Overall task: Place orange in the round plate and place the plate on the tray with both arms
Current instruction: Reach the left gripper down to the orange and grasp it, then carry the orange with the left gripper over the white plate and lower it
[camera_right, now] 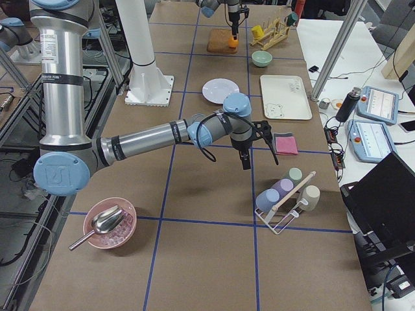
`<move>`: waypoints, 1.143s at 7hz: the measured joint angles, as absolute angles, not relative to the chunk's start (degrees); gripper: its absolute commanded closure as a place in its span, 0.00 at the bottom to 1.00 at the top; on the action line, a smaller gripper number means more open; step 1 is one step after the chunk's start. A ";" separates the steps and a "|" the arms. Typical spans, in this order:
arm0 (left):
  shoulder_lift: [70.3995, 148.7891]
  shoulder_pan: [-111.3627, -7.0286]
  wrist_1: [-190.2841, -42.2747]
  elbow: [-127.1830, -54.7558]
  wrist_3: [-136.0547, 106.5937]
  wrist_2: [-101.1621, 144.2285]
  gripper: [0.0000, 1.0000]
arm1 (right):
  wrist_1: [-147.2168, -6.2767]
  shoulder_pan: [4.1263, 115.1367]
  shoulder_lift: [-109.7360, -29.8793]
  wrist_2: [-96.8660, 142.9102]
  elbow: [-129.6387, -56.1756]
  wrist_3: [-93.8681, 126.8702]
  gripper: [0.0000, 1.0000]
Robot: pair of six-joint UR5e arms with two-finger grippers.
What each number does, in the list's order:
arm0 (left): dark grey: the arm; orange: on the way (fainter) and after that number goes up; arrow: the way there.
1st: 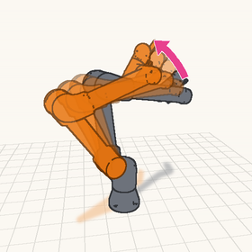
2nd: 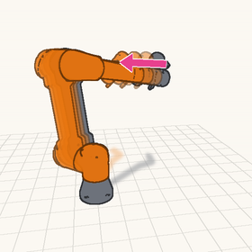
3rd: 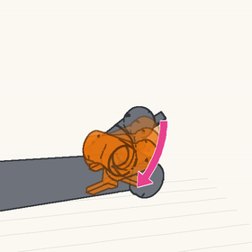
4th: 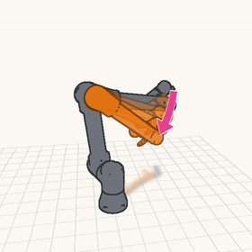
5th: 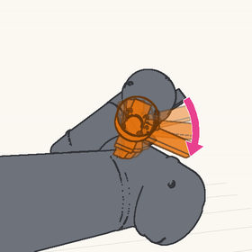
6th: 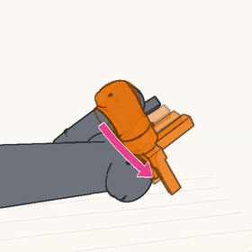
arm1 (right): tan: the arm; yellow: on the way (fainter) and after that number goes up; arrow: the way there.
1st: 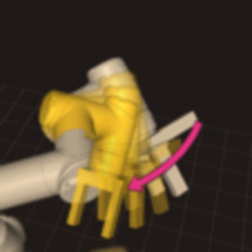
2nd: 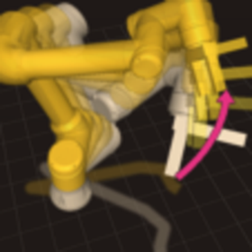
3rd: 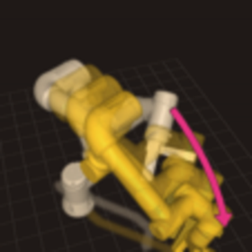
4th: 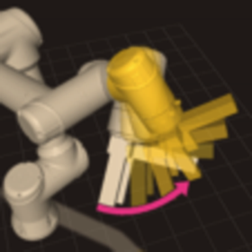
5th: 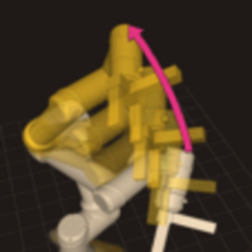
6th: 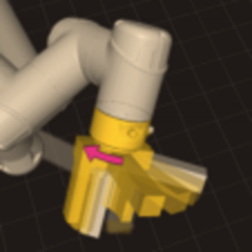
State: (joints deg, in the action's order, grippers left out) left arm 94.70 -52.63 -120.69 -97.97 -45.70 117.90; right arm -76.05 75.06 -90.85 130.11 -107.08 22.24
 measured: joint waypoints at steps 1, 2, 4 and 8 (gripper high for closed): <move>94.85 -51.40 -120.68 -97.49 -45.82 117.06 0.01 | -76.05 74.98 -90.87 129.76 -107.04 22.16 0.00; 94.89 -50.53 -120.68 -96.83 -45.73 116.26 0.01 | -76.09 74.93 -90.87 129.48 -107.00 22.10 0.00; 94.92 -49.24 -120.67 -95.46 -45.48 114.16 0.02 | -76.11 74.86 -90.88 129.24 -106.97 22.06 0.00; 94.82 -47.81 -121.89 -96.72 -45.34 113.95 1.00 | -75.95 74.74 -90.85 128.50 -106.96 22.00 0.00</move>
State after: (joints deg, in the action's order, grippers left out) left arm 94.82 -47.81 -121.89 -96.72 -45.34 113.95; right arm -75.95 74.74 -90.85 128.50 -106.96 22.00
